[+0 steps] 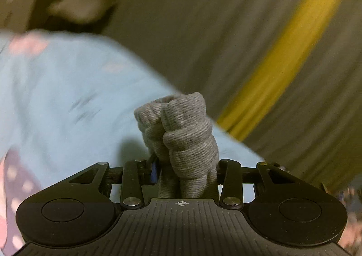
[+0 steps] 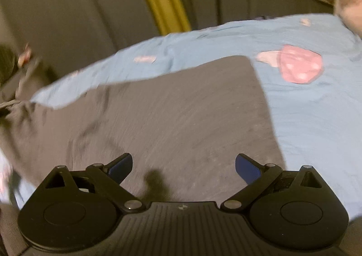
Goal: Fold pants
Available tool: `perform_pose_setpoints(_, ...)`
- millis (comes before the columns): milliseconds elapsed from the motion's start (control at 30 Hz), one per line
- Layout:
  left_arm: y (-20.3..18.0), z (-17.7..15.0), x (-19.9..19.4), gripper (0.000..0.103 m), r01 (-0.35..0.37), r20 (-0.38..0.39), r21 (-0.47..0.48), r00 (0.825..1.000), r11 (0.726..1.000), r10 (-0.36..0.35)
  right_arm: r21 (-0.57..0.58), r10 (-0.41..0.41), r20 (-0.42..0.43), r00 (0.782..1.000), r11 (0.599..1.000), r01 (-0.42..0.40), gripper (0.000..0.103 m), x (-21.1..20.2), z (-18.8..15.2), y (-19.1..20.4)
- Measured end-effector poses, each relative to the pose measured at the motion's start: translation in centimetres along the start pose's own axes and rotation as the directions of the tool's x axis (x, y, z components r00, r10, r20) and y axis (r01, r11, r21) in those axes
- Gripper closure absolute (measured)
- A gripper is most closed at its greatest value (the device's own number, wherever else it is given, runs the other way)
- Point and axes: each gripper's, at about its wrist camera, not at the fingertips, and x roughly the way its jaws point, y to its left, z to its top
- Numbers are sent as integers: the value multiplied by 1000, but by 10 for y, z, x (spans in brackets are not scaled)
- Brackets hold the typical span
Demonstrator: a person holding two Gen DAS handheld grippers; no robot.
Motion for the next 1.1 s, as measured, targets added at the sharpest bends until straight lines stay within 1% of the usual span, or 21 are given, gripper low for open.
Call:
perform_pose_setpoints(100,-59,2,-22,61,126,37,126,991,984,-131,45,9,12,1000,999,-10,7,-3,3,-9)
perform_pose_setpoints(167,-103,-7,-35,61,205,37,229,975,951,-219,43,7,24,1000,999,-8,7,-5,4,-9)
perform_pose_setpoints(267,-168,-41,-45,61,331,-26,375,937,866,-347,61,7,56,998,998,-11,8,-11,5,-12)
perform_pose_setpoints(367,-224,-100,-36,60,426,-167,472,903,772,-396,118,17,88,996,993,-28,9,-20,8,-26)
perform_pose_setpoints(400,-237,-122,-30,61,442,-220,487,897,753,-384,141,21,94,995,989,-34,9,-21,8,-31)
perform_pose_setpoints(467,-259,-174,-10,64,452,-328,522,889,723,-319,184,22,100,995,982,-40,12,-25,8,-40)
perform_pose_setpoints(533,-275,-232,9,64,419,-407,604,894,678,-189,213,20,107,994,976,-42,13,-28,7,-48)
perform_pose_setpoints(567,-278,-258,20,58,406,-448,639,887,654,-113,228,23,113,993,972,-49,14,-30,7,-51)
perform_pose_setpoints(600,-279,-279,28,50,389,-491,668,871,635,-17,241,28,118,993,969,-56,15,-31,7,-54)
perform_pose_setpoints(633,-280,-291,28,50,387,-503,694,864,607,24,252,35,122,992,966,-65,16,-33,7,-57)
perform_pose_setpoints(667,-282,-297,17,47,380,-474,739,880,556,29,257,41,124,991,964,-73,16,-34,6,-59)
perform_pose_setpoints(700,-284,-299,5,30,385,-456,775,890,502,21,260,50,128,991,962,-82,16,-35,6,-60)
perform_pose_setpoints(733,-283,-293,-6,18,409,-470,772,883,487,3,261,62,130,990,961,-95,16,-35,6,-61)
perform_pose_setpoints(767,-279,-284,-14,4,424,-485,742,874,520,-21,261,79,130,988,959,-111,16,-35,7,-61)
perform_pose_setpoints(833,-268,-260,-29,5,443,-512,637,855,631,-83,252,107,135,985,958,-139,16,-35,8,-60)
perform_pose_setpoints(867,-259,-246,-33,4,430,-513,590,853,683,-94,242,120,142,982,958,-152,16,-36,9,-59)
perform_pose_setpoints(900,-248,-231,-36,4,395,-494,555,864,732,-92,238,137,147,980,957,-169,16,-37,9,-58)
perform_pose_setpoints(967,-225,-204,-42,4,286,-426,507,903,813,-52,255,193,140,971,941,-224,16,-36,11,-58)
perform_pose_setpoints(1033,-206,-180,-36,4,179,-366,469,931,865,6,291,242,112,964,919,-265,17,-32,11,-58)
perform_pose_setpoints(1067,-195,-170,-39,4,124,-340,450,940,885,41,310,267,93,959,908,-283,17,-29,11,-58)
perform_pose_setpoints(1100,-184,-161,-38,3,77,-328,431,942,899,76,331,284,65,957,898,-289,17,-24,11,-58)
